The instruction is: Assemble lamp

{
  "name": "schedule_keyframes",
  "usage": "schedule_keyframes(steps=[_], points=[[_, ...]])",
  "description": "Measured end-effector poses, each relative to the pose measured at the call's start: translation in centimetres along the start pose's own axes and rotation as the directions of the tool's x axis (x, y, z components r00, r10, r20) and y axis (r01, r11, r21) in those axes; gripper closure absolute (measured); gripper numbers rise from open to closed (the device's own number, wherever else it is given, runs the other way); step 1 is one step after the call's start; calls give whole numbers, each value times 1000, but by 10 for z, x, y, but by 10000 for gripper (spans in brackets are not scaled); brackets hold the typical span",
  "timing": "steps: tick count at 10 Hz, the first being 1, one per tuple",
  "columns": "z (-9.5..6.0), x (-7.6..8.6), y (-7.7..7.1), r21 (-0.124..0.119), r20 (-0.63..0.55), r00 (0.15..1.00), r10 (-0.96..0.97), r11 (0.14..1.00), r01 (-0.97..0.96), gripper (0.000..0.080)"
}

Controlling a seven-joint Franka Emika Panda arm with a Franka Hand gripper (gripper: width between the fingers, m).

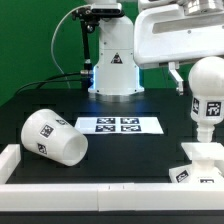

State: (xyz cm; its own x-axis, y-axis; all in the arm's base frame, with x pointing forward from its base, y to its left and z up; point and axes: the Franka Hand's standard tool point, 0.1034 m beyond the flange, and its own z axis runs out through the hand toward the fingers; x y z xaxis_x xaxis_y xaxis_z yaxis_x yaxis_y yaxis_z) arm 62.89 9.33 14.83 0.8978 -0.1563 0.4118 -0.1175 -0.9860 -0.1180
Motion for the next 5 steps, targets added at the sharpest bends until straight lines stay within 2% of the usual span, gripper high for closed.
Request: schedule_keyframes(steps=[5], points=[[15,-14,0,-9,26,1000,-8,1000,8,226]])
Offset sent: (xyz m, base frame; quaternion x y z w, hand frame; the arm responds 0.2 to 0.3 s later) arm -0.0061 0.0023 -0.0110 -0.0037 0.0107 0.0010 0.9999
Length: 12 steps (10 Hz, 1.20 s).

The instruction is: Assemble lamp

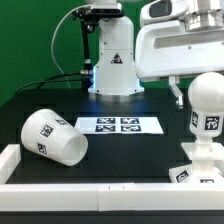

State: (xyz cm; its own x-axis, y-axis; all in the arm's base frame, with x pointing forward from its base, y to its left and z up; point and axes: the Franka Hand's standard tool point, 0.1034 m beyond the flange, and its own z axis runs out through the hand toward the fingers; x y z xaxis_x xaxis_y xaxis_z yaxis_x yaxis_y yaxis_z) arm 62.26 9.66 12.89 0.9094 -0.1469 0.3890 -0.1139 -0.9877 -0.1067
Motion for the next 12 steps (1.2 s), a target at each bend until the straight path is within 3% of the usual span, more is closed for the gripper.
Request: schedule_keyframes(steps=[4,9,10,12], points=[[15,-9,1,-8,-5,1000,-9,1000,9,226],[15,-7,1,-7,-19,1000,-10,1000,10,226],[15,-7,1,-7,-19,1000,-10,1000,10,126],[14,-7,1,-8,-3,1000,-8,1000,8,108]])
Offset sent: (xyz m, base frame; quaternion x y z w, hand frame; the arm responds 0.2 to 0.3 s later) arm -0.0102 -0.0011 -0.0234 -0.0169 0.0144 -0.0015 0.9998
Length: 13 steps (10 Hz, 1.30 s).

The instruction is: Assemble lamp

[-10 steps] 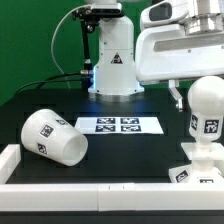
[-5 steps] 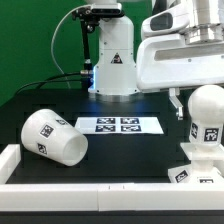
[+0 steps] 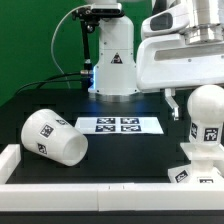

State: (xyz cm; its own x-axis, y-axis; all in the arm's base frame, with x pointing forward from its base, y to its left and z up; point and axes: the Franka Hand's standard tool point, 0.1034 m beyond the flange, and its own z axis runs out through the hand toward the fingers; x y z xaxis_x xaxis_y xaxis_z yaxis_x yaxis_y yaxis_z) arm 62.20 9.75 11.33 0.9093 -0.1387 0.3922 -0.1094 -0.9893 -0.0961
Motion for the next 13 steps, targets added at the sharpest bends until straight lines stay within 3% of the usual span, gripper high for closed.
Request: schedule_keyframes(steps=[2,3,6,8,10,11,13], points=[[-11,6,-1,-2,107,994,13,1000,-13,101],[-14,15,-2,0,98,995,15,1000,-15,101],[-12,13,7,-19,269,963,28,1000,-23,101],[-9,-2,9,-32,399,916,33,999,-23,101],[-8,2,10,-38,409,911,50,999,-37,115],[-7,1,10,-42,409,911,57,998,-44,226],[-7,1,10,-43,409,910,61,998,-48,225]])
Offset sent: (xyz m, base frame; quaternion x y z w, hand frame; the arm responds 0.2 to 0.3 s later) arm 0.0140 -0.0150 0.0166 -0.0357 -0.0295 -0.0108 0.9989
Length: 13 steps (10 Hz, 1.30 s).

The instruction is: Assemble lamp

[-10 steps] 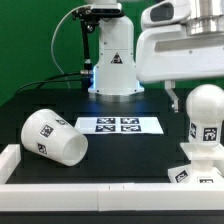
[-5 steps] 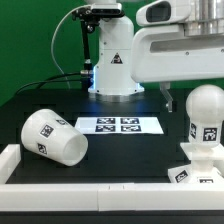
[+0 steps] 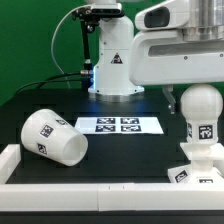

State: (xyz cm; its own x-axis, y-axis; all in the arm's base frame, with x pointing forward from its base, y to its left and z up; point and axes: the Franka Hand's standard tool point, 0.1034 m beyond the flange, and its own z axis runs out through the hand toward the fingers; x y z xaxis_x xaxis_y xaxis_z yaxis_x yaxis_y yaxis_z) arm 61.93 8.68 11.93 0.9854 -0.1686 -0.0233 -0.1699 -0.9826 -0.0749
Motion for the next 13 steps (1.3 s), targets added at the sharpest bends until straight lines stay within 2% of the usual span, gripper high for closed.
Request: schedule_keyframes(steps=[3,5,7,8,9,12,13], points=[[1,0,-1,1,1,969,246,969,-246,225],[1,0,-1,3,1,861,509,861,-509,225],[2,0,-2,10,14,708,706,708,-706,223],[2,0,-4,22,42,553,832,553,-833,223],[2,0,-6,22,61,427,902,426,-904,223],[3,-1,-7,22,61,433,899,433,-901,223],[3,-2,-9,22,49,535,843,535,-845,149]])
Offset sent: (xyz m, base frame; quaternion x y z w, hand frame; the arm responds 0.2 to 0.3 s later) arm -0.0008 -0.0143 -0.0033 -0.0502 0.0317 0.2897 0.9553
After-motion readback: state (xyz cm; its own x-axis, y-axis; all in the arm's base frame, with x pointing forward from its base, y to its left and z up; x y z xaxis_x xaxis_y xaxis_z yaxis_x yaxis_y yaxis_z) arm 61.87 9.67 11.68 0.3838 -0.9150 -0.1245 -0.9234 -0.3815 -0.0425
